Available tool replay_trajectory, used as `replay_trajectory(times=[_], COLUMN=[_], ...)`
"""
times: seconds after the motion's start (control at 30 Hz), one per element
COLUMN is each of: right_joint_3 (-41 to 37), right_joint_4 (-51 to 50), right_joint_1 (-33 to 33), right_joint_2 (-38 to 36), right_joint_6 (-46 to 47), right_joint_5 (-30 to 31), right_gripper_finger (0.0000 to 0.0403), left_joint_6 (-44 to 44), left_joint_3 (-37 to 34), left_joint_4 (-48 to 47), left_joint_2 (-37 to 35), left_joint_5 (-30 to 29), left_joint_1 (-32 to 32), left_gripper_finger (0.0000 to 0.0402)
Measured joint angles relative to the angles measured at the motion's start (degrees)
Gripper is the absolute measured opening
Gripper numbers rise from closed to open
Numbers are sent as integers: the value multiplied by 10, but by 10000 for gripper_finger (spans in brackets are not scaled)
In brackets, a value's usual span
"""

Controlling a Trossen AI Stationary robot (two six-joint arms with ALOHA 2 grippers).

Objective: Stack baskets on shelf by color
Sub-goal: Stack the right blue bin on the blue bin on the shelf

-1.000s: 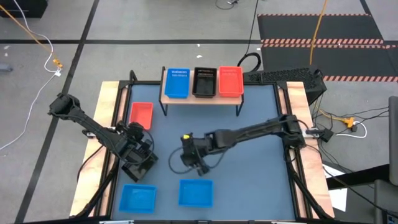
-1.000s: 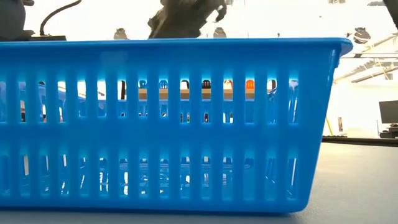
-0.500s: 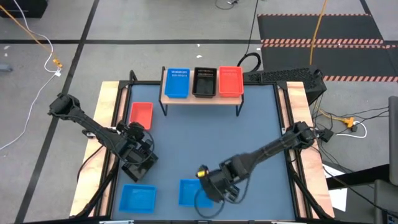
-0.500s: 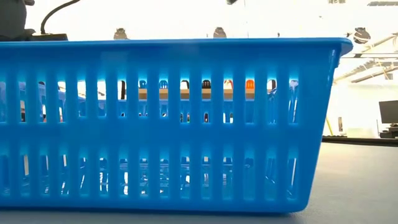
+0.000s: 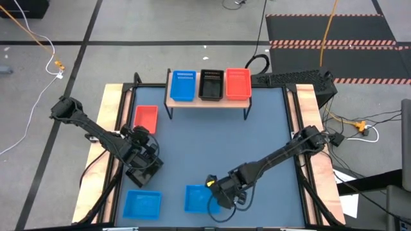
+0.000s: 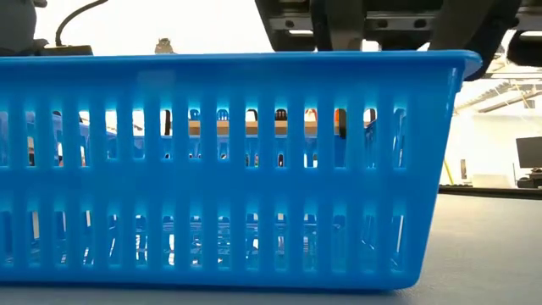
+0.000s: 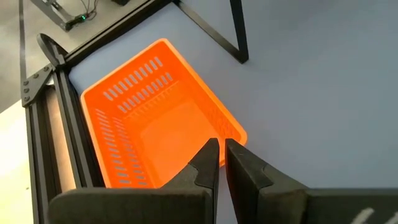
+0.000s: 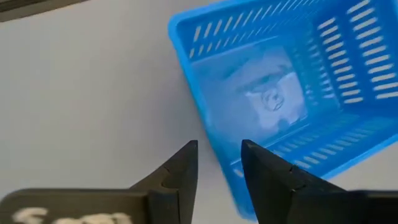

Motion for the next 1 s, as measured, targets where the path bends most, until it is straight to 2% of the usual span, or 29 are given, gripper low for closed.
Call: replay_trajectory(times=[0.27,0.37,0.53,0.73,0.83,1.0], right_joint_3=[-16,-16,-16,-16,-16,-15], right_joint_4=[26,23,26,106,190,246], right_joint_1=[-12,-21,-37,-57,-76,-117], right_joint_2=[-1,0,-2,-39,-66,-122], right_joint_6=[-16,-21,-22,-11,41,110], right_joint_5=[-2,-9,-61,-78,-41,108], right_gripper_finger=[102,73,12,17,14,12], left_joint_6=[0,0,-1,-1,-1,-2], left_joint_3=[0,0,0,0,0,0], left_joint_4=[0,0,0,0,0,-1], left_joint_2=[0,0,0,0,0,0], left_joint_5=[-15,-15,-15,-15,-15,-10], left_joint_1=[1,1,1,1,1,1], left_gripper_finger=[31,31,31,31,31,31])
